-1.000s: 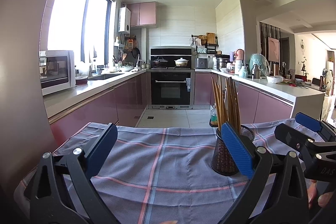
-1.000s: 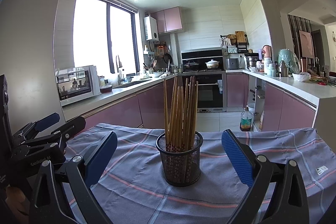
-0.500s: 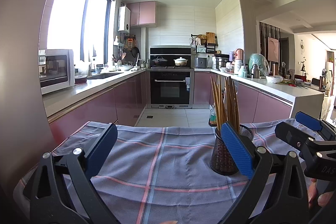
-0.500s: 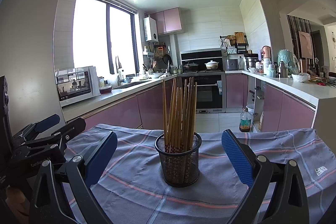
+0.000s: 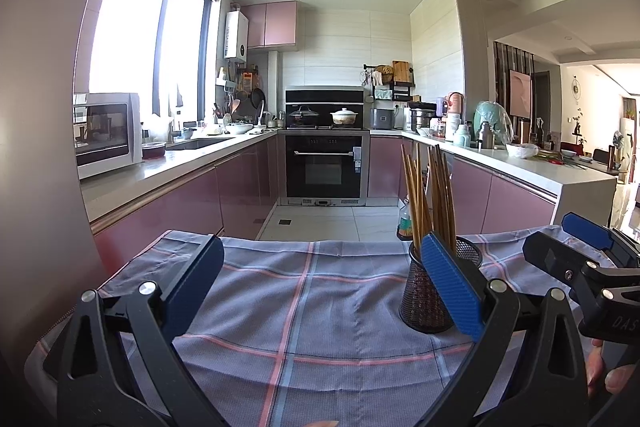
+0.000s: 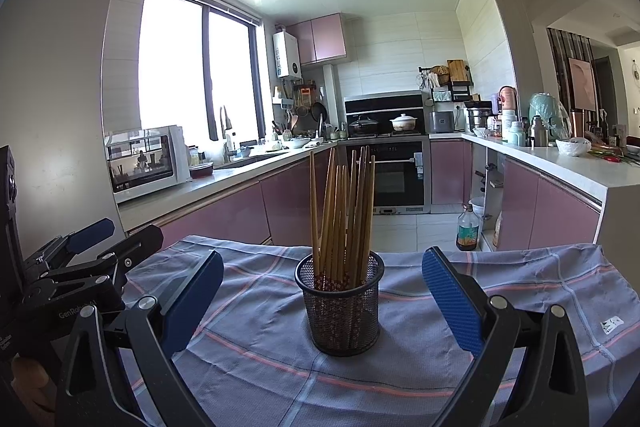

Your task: Organize utensils

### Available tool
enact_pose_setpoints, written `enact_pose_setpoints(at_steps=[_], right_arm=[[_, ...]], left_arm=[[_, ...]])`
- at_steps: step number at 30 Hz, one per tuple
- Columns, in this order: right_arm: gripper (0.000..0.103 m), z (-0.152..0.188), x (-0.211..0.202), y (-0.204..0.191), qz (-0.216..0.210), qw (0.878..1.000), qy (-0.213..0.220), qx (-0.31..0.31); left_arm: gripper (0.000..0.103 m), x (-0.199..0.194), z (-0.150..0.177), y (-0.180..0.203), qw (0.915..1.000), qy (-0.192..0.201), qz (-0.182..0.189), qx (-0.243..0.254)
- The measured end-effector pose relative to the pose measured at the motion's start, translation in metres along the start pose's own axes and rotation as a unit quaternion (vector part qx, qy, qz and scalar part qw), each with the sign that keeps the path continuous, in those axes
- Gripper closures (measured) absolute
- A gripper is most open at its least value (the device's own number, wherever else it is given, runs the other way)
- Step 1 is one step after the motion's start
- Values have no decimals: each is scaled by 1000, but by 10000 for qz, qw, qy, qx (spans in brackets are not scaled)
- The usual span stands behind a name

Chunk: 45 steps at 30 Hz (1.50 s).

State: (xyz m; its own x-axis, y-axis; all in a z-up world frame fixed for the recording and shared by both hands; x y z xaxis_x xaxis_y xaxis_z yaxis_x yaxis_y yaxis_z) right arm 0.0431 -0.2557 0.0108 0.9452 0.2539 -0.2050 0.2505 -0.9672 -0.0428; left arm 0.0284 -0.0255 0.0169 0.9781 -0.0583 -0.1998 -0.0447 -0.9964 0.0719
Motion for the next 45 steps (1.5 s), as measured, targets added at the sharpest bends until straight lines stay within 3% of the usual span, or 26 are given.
enact_pose_setpoints(at_steps=[45], right_arm=[[7,1,1,3,9,10000,-4,17]], left_arm=[[6,-1,2,1,10000,-35,-1,1]])
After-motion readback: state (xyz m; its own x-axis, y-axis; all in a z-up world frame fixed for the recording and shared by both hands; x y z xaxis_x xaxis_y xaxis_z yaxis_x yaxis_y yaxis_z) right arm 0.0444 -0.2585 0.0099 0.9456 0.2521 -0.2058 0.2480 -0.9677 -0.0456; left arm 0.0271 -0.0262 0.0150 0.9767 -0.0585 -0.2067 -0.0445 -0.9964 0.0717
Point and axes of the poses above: each gripper's, at about its wrist camera, not at the fingertips, and x roughly the way its jaws point, y to its right, z to its underside, the point moved 4 cm from there along x, roughly the way its jaws point, and after that the axes turned 4 degrees about -x, right-handed, at the moved point
